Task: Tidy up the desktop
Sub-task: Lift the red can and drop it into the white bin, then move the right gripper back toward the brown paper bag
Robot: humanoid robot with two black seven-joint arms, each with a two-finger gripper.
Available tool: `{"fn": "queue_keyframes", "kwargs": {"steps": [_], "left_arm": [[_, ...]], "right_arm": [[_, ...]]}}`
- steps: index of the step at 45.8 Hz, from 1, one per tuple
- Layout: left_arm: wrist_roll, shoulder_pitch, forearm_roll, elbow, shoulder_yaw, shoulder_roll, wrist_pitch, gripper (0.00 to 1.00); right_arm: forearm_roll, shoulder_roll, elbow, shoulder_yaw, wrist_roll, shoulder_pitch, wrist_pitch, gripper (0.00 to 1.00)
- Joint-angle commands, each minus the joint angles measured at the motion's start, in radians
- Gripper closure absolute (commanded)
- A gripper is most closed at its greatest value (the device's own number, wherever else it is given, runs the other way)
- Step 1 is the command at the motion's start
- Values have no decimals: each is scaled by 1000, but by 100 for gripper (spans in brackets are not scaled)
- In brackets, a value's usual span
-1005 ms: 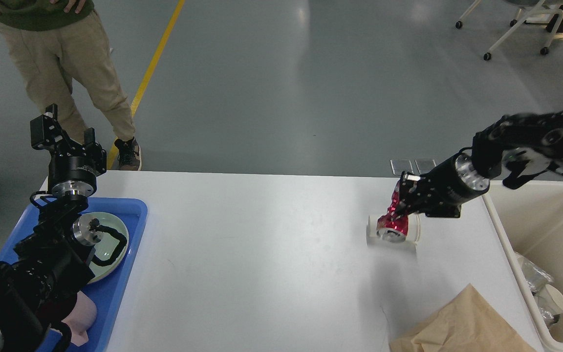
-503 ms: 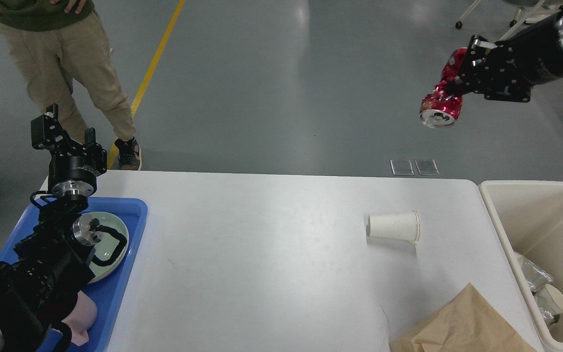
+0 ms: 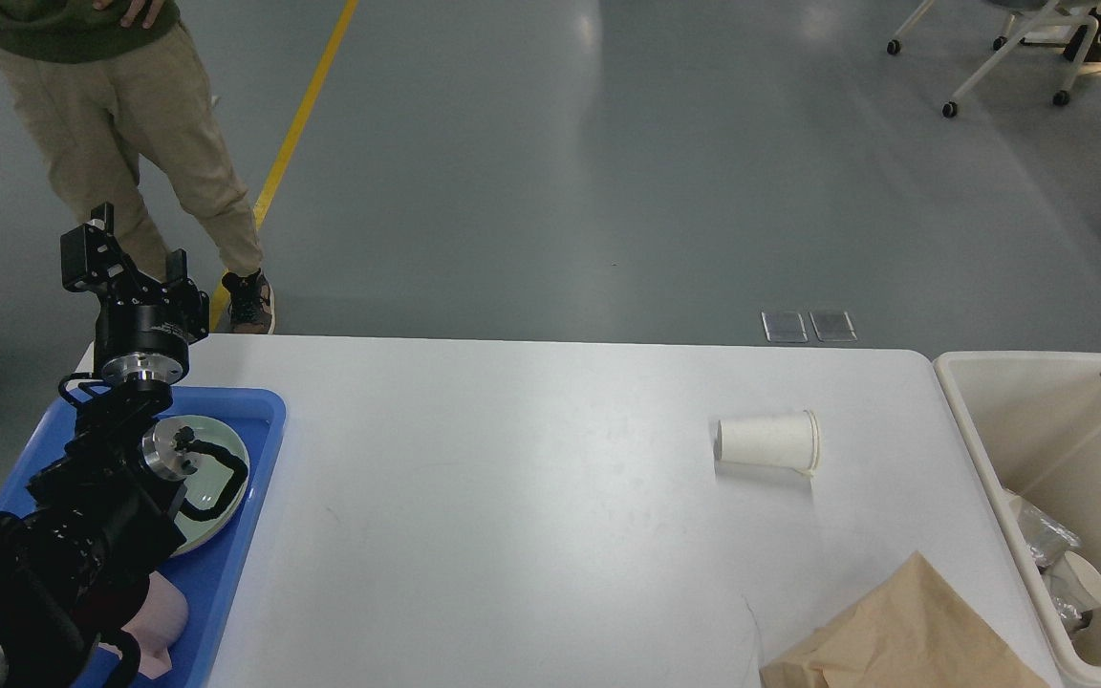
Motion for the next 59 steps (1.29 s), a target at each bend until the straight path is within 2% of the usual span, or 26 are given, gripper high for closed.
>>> {"fn": "queue_keyframes", "kwargs": {"steps": [1,4,5,6,9,10,15,26,32,35,40,45,59], "left_arm": [[0,0,0,1,1,0,0,4],[0,0,2,0,1,0,0,4],[0,0,0,1,-1,0,0,4],[0,0,0,0,1,0,0,4],[0,0,0,0,1,0,0,4],[0,0,0,0,-1,0,0,4],[-1,0,0,0,1,0,0,4],[0,-1,0,1,1,0,0,4],[0,0,2,0,-1,0,0,4],[0,0,0,0,1,0,0,4],[0,0,0,1,-1,0,0,4],[0,-1,0,0,1,0,0,4],[0,0,2,0,-1,0,0,4]], "right_arm": [[2,13,-50,49,0,-144,-15,100],[2,31,-104,83,0,-224,-15,100],[2,45,-127,92,0,-245,-15,89],[2,60,-152,98,0,-267,-15,72],[2,103,-241,106,0,-324,-15,12],[2,120,-273,106,0,-344,-15,0],[2,179,-353,108,2,-413,-14,0],[2,197,-347,97,2,-408,-6,0],[0,231,-334,59,2,-284,11,0],[-1,267,-296,-36,2,-178,19,0],[-3,312,-206,-210,2,-2,77,0],[-5,349,-56,-294,5,170,163,0],[-17,392,369,-303,5,645,382,0]]}}
